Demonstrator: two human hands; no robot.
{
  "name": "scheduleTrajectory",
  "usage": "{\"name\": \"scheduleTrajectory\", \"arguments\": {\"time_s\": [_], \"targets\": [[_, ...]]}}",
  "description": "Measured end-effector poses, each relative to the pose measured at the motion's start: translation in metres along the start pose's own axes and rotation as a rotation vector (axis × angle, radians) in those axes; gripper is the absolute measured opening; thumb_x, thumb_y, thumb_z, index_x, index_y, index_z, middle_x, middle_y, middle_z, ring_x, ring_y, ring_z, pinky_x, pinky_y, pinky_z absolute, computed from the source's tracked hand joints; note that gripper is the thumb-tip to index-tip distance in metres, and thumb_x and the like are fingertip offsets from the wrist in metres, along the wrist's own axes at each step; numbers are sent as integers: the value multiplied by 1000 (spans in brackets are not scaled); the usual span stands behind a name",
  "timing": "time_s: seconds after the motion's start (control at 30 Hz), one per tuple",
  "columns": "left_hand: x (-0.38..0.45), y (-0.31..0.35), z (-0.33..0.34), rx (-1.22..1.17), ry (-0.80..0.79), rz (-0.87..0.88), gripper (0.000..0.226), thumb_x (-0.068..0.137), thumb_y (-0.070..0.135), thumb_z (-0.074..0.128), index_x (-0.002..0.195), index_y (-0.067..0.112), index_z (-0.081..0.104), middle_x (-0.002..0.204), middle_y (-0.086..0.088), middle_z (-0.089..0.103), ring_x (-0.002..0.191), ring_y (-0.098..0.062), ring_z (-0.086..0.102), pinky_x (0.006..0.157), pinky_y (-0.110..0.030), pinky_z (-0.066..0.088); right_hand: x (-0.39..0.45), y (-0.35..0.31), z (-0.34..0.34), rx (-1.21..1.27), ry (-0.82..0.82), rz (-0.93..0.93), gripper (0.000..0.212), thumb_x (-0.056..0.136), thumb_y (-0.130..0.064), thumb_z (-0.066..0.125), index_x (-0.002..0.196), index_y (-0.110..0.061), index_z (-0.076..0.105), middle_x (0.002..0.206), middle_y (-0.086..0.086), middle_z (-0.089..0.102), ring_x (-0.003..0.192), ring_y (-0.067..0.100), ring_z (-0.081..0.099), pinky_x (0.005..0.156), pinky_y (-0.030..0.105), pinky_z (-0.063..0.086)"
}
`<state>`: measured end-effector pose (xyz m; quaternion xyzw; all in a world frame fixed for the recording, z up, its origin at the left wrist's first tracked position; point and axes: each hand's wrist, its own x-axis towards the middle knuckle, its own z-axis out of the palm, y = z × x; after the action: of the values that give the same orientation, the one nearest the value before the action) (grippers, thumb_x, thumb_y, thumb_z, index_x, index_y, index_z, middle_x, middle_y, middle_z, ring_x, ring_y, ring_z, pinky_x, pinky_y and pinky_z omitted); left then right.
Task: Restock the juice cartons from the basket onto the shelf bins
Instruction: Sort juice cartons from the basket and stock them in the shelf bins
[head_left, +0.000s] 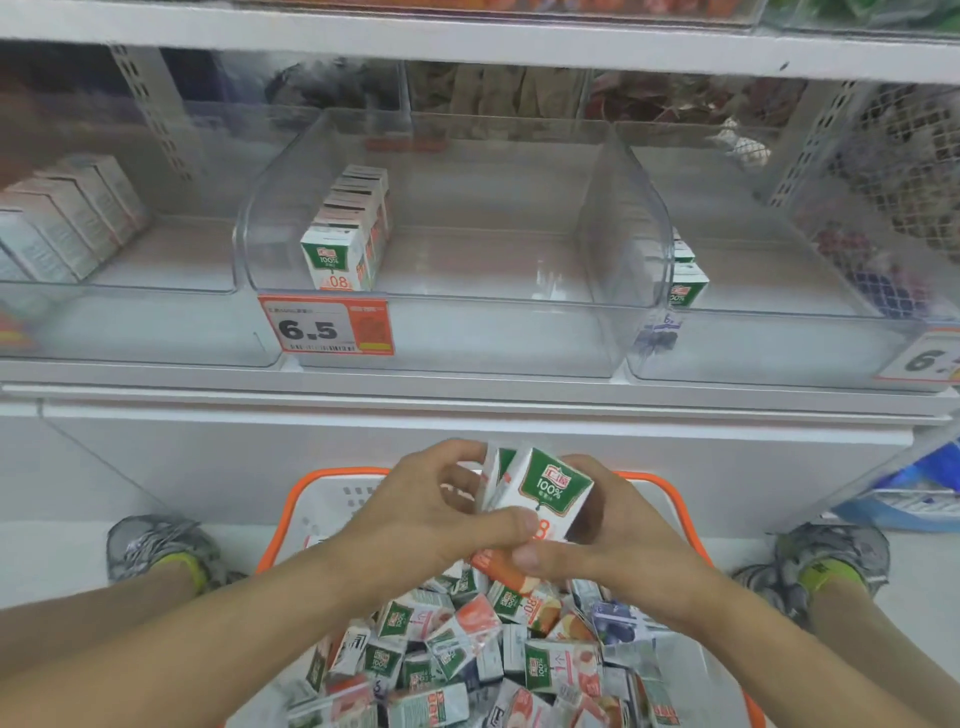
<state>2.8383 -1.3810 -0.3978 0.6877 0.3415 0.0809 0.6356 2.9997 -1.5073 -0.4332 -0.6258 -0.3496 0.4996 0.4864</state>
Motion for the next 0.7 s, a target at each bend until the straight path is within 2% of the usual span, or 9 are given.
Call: {"name": "scheduleTrajectory", "arguments": {"time_s": [0.07, 0.13, 0.23, 0.3, 0.37, 0.43, 0.6, 0.67, 0.7], "targets": [[0, 3, -9, 20, -16, 61, 59, 52, 40, 90, 106, 40, 69, 97, 1, 72, 86, -15, 72, 77, -37, 61, 1, -8, 1, -25, -15, -54, 77, 58, -25, 94, 123, -24, 53, 109, 7, 72, 102, 30, 69, 88, 43, 57], [-1, 3, -18, 53, -37, 118, 61, 48, 42, 90, 105, 45, 70, 96, 1, 71, 88, -20, 70, 81, -40, 59, 1, -19, 1, -52, -70, -109, 87, 64, -13, 92, 135, -32, 45, 117, 3, 68, 103, 26, 69, 87, 38, 56], [-5, 3, -34, 221, -100, 152, 71, 50, 45, 89, 117, 41, 66, 100, 4, 69, 92, -16, 65, 89, -39, 54, 0, -34, 2, -135, -182, -168, 105, 69, -6, 89, 147, -45, 31, 128, 2, 60, 109, 28, 66, 92, 40, 54], [-8, 1, -46, 352, -152, 128, 83, 51, 47, 89, 128, 40, 59, 102, 8, 67, 94, -8, 64, 90, -36, 53, 1, -39, 9, -198, -259, -179, 95, 73, -8, 87, 146, -45, 37, 124, 0, 60, 106, 25, 66, 93, 39, 53], [-11, -1, -55, 447, -174, 80, 98, 47, 53, 88, 135, 46, 46, 107, 14, 63, 97, -1, 62, 92, -31, 52, 3, -42, 19, -286, -287, -177, 75, 75, -12, 86, 138, -36, 52, 115, -10, 65, 100, 17, 67, 91, 32, 51], [-14, -2, -63, 487, -184, 58, 101, 45, 58, 88, 133, 52, 38, 109, 16, 63, 98, 2, 61, 93, -29, 52, 6, -42, 29, -312, -271, -176, 61, 74, -13, 88, 126, -29, 63, 112, -6, 69, 93, 17, 69, 89, 33, 53], [-19, 9, -87, 365, -177, 68, 79, 50, 62, 87, 119, 44, 53, 107, 13, 70, 96, -2, 66, 94, -32, 53, 20, -39, 40, -127, -188, -223, 52, 71, -15, 89, 119, -19, 68, 109, 22, 66, 88, 35, 68, 77, 43, 54], [-19, 19, -100, 373, -102, 117, 73, 53, 74, 77, 117, 42, 57, 108, 19, 68, 102, 3, 63, 97, -31, 51, 28, -40, 44, 21, -175, -281, 52, 70, -24, 90, 116, -16, 68, 107, 21, 68, 86, 35, 64, 76, 44, 52], [-19, 25, -107, 387, -6, 151, 72, 55, 80, 70, 114, 41, 60, 109, 23, 67, 105, 7, 60, 99, -30, 49, 32, -43, 47, 88, -147, -303, 55, 67, -30, 91, 114, -14, 69, 105, 19, 69, 87, 33, 64, 77, 45, 51]]}}
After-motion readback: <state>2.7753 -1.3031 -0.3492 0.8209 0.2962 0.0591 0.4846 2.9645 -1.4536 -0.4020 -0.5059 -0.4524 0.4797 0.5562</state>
